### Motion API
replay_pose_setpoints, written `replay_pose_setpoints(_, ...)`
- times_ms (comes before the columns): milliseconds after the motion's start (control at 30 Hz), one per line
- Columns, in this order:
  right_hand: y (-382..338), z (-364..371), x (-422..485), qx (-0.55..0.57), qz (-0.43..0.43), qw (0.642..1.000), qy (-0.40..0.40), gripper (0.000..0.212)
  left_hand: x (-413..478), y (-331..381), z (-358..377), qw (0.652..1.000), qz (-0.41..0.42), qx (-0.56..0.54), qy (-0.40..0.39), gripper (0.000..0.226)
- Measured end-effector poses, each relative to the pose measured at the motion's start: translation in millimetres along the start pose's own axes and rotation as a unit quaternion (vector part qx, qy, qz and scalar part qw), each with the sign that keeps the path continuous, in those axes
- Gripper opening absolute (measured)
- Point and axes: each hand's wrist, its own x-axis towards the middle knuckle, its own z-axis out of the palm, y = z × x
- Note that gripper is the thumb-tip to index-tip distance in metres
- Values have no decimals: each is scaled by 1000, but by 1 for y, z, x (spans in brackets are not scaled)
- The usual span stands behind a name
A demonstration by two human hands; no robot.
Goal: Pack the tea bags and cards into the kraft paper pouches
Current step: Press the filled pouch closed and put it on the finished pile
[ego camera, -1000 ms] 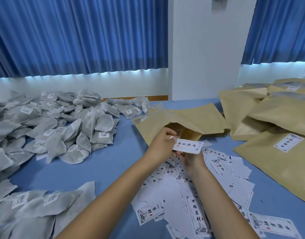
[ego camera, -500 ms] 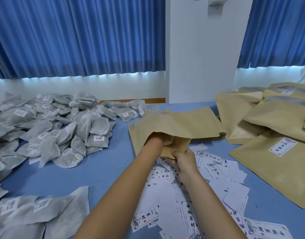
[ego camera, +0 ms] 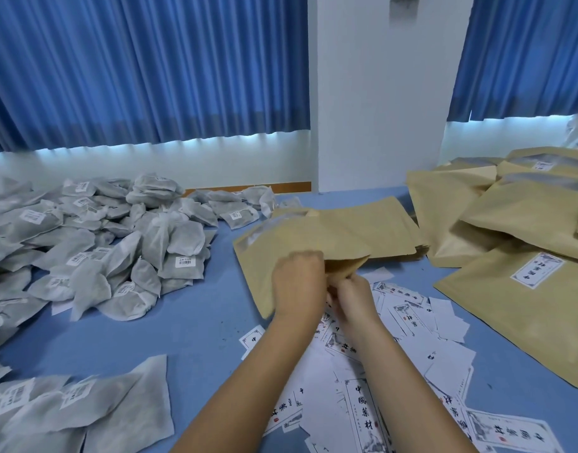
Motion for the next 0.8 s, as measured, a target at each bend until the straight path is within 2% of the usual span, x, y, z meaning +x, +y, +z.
replay_pose_setpoints(67, -6, 0, -3, 88, 32, 995, -32, 32, -6, -1, 18, 998, 33, -9, -43, 29)
replay_pose_setpoints(133, -10, -2, -3, 101, 65, 992, -27, 23, -14, 1, 31, 996, 66, -25, -50, 37)
replay_pose_setpoints(233, -13, -10, 3, -43, 40, 996, 70, 28, -26, 10, 30, 976, 101, -187, -41, 31)
replay_pose_setpoints(300, -17, -15, 6, -65, -13, 991, 120, 26, -34, 15, 28, 957, 107, -267, -47, 22)
replay_pose_setpoints(333, -19, -17, 6, -28, -30, 991, 125, 22, -37, 17, 27, 951, 82, -293, -59, 20)
replay_pose_setpoints(400, -25, -16, 6, 132, -35, 984, 111, 14, -36, 19, 24, 924, -11, -361, -127, 24)
replay_pose_setpoints(433, -26, -16, 6, 206, -37, 973, 99, 13, -32, 20, 24, 889, -71, -421, -167, 26)
replay_pose_setpoints(500, -29, -17, 8, 264, -32, 961, 73, 15, -21, 16, 26, 778, -194, -561, -207, 30)
replay_pose_setpoints(567, -26, -17, 7, 247, 0, 968, 34, 17, -8, 7, 33, 643, -285, -685, -190, 32)
replay_pose_setpoints(633, -20, -17, 7, 210, 30, 977, 2, 16, -3, -5, 42, 518, -355, -762, -158, 26)
replay_pose_setpoints(667, -17, -18, 8, 191, 46, 981, -5, 15, -2, -11, 48, 483, -379, -776, -143, 23)
replay_pose_setpoints(700, -15, -20, 10, 171, 63, 983, -9, 14, -2, -17, 53, 474, -392, -778, -132, 20)
replay_pose_setpoints(800, -16, -24, 12, 109, 112, 988, -8, 8, -3, -33, 60, 474, -404, -777, -89, 11)
